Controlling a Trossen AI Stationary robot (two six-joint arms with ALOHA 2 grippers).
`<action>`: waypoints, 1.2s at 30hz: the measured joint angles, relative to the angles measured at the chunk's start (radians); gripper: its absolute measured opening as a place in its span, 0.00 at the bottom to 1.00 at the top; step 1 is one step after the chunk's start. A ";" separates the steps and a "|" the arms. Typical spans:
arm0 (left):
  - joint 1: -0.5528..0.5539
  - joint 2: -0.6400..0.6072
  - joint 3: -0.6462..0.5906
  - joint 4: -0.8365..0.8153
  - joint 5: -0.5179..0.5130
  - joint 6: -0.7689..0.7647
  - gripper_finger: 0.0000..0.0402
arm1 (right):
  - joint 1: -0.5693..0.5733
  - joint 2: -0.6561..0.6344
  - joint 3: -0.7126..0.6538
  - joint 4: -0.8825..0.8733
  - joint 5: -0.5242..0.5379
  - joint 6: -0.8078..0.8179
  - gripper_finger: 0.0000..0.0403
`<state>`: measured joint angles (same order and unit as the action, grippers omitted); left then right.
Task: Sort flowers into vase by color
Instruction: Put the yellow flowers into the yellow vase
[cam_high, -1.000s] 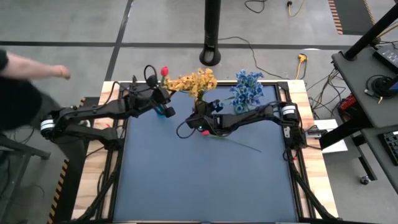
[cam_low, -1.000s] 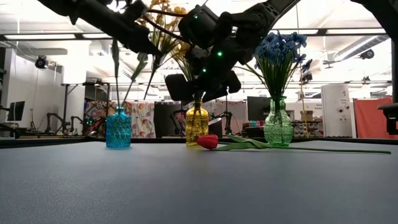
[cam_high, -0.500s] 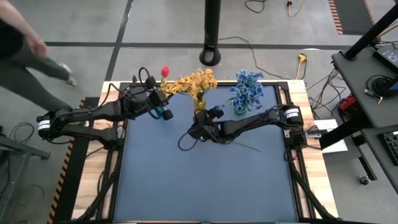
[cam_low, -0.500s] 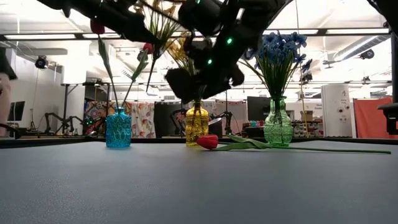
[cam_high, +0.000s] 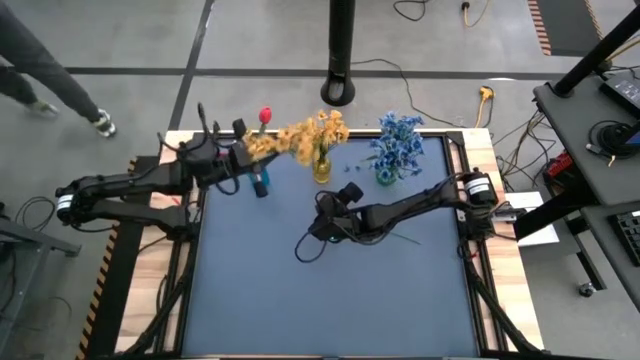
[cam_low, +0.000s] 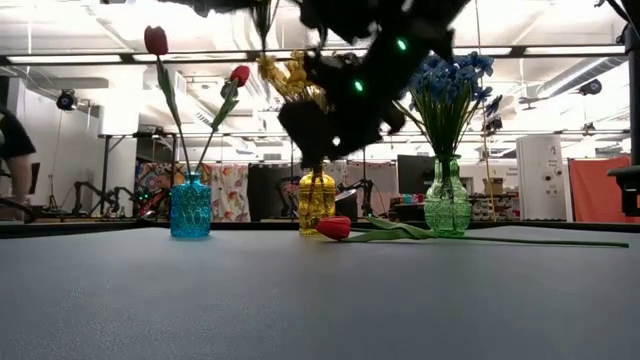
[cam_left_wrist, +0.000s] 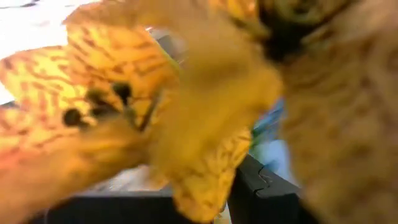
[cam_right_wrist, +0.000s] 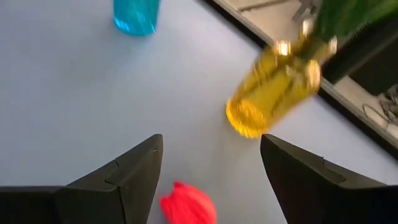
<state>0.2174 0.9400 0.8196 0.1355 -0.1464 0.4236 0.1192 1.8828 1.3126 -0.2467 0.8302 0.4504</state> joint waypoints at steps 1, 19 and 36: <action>-0.002 -0.001 0.014 -0.010 0.065 -0.012 0.00 | 0.001 0.000 -0.019 -0.002 0.003 0.017 0.65; 0.003 0.129 0.003 0.060 0.313 -0.077 0.00 | 0.006 0.000 -0.507 1.006 0.000 -0.152 0.62; 0.115 0.316 0.002 0.205 0.312 -0.096 0.00 | -0.127 0.066 -0.498 1.185 -0.034 -0.201 0.69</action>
<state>0.3328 1.2557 0.8215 0.3404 0.1658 0.3279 -0.0078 1.9488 0.8143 0.9379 0.7964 0.2489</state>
